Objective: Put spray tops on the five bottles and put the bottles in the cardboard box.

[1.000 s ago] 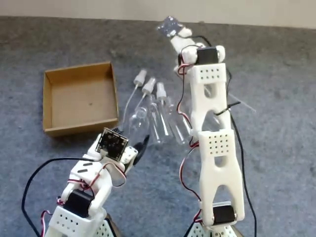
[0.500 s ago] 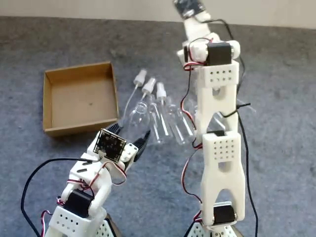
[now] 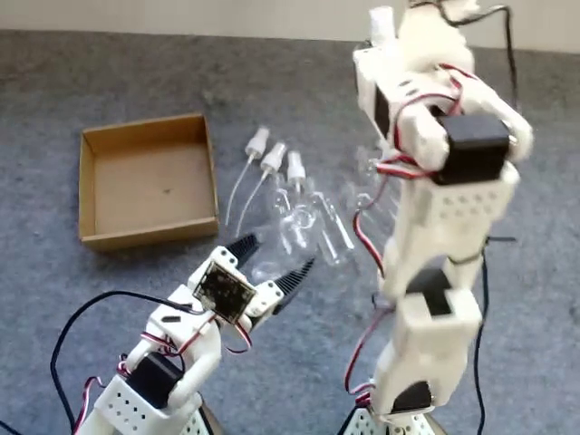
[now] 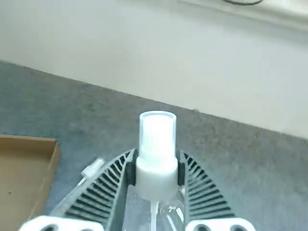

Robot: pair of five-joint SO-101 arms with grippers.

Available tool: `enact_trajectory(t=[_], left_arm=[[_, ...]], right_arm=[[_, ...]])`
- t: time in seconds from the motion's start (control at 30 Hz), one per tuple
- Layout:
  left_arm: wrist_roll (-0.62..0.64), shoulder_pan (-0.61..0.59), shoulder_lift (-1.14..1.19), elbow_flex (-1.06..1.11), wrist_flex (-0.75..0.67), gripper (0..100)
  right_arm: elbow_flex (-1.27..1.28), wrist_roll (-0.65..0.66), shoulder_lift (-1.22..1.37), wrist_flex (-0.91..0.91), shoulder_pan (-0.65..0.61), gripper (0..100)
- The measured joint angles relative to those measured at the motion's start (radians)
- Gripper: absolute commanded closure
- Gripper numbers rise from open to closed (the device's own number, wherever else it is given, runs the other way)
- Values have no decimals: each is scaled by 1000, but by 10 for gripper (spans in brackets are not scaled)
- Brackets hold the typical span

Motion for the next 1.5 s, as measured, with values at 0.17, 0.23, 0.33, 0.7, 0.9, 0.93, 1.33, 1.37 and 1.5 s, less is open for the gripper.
enact_trajectory(t=[0.17,0.23,0.33,0.7,0.9,0.93,1.33,1.37,1.5], left_arm=[[0,58,0,0,-81,877],[0,91,0,0,-89,877],[0,147,0,0,-94,877],[0,222,0,0,-98,877],[0,227,0,0,-98,877],[0,227,0,0,-98,877],[0,279,0,0,-98,877],[0,281,0,0,-94,877],[0,281,0,0,-57,877]], right_arm=[[204,-38,-242,0,3,935],[252,-40,-327,0,3,935],[298,-41,-436,0,3,935],[491,-46,-695,0,3,935],[583,-46,-741,0,3,937],[597,-46,-741,0,3,937],[746,-195,-743,-87,-58,937],[746,-198,-744,-95,-58,937],[746,-201,-744,-100,-60,937]])
